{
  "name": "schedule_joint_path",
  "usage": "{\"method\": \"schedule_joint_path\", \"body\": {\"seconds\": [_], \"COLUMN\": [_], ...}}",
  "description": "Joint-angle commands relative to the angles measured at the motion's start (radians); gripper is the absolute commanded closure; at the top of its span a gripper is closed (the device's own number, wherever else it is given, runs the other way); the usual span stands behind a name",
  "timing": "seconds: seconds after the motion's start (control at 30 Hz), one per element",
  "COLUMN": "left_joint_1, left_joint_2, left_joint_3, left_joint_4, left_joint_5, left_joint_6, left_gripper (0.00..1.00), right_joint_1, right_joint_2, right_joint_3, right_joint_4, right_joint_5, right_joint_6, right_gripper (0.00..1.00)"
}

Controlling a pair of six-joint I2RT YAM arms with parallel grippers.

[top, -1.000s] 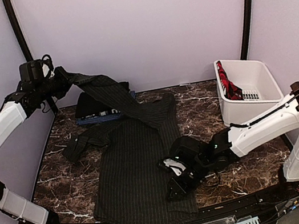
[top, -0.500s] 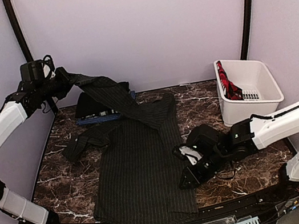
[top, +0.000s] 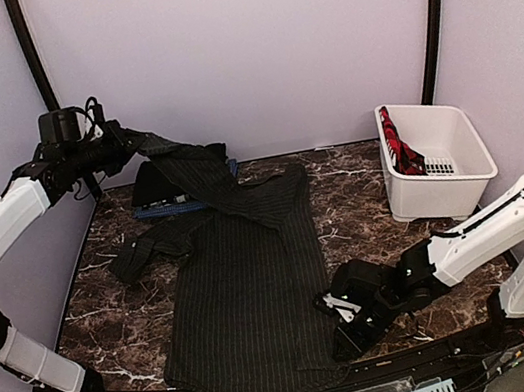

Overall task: Fold and stack the long sleeve shirts
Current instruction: Fold the flattened shirt at the center of the board, then pass from the left arm to the right

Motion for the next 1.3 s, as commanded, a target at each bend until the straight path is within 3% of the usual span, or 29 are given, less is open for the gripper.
{"method": "schedule_joint_path", "body": {"seconds": [0.0, 0.17, 0.3, 0.53, 0.67, 0.9, 1.07, 1.27], "left_joint_1": [-0.014, -0.119, -0.205, -0.312, -0.335, -0.344, -0.344, -0.344], "left_joint_2": [0.003, -0.015, -0.040, -0.081, -0.122, -0.230, -0.271, -0.263], "left_joint_3": [-0.034, -0.089, -0.197, -0.396, -0.483, -0.624, -0.649, -0.640], "left_joint_4": [-0.012, -0.044, -0.039, 0.147, 0.228, 0.431, 0.425, 0.400], "left_joint_5": [0.197, 0.306, 0.338, 0.278, 0.201, 0.085, 0.027, 0.015], "left_joint_6": [0.052, 0.095, 0.048, -0.236, -0.403, -0.707, -0.826, -0.864], "left_gripper": [1.00, 1.00, 1.00, 1.00, 1.00, 1.00, 1.00, 1.00], "right_joint_1": [0.009, -0.023, -0.121, -0.190, -0.189, -0.198, -0.186, -0.110], "right_joint_2": [-0.029, -0.077, -0.096, -0.050, 0.046, 0.162, 0.210, 0.261], "right_joint_3": [0.037, 0.148, 0.190, 0.229, 0.281, 0.401, 0.482, 0.610], "right_joint_4": [-0.007, -0.093, -0.069, 0.261, 0.408, 0.520, 0.503, 0.390], "right_joint_5": [0.038, 0.152, 0.217, 0.217, 0.206, 0.126, 0.177, 0.444], "right_joint_6": [-0.001, -0.027, -0.024, 0.014, -0.007, -0.036, -0.125, -0.341], "right_gripper": [0.82, 0.78, 0.72, 0.48, 0.44, 0.37, 0.35, 0.35]}}
